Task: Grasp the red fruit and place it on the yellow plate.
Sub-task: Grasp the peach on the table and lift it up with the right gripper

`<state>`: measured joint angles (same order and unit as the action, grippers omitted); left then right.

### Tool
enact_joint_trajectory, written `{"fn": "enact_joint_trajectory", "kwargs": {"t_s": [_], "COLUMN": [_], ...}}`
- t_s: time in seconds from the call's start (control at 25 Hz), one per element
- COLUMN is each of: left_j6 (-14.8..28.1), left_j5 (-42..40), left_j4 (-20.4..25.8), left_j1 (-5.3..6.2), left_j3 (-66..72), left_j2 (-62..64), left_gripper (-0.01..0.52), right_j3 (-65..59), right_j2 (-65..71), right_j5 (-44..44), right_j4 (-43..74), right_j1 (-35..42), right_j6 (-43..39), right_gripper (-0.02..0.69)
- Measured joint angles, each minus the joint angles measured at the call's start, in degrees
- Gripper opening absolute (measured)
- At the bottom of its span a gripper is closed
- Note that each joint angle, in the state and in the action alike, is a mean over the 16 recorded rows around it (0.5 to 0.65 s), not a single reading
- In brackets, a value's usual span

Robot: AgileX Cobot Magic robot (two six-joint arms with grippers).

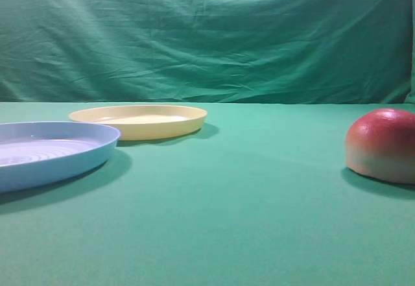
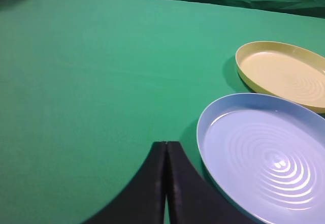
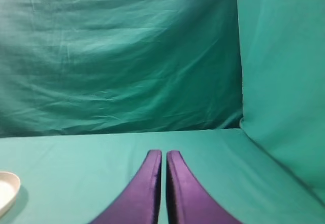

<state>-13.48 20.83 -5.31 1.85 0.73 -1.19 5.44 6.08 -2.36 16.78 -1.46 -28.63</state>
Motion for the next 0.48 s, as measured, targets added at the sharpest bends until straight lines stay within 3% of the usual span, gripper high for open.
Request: {"fn": "enact_joint_trajectory", "kwargs": {"t_s": [0.2,0.48], "left_j6": [0.0,0.0], "left_j5": [0.0,0.0], "left_j4": [0.0,0.0], "left_j1": [0.0,0.0], "left_j3": [0.0,0.0], "left_j2": [0.0,0.0], "left_gripper": [0.0,0.0], "right_j3": [6.8,15.7], "right_j2": [8.8,24.2], "right_j5": [-6.4,-22.4], "right_j4": [0.9,-0.4], "right_j1": [-0.2,-3.1], "right_j6": [0.1,8.0], "right_gripper": [0.0,0.0]}}
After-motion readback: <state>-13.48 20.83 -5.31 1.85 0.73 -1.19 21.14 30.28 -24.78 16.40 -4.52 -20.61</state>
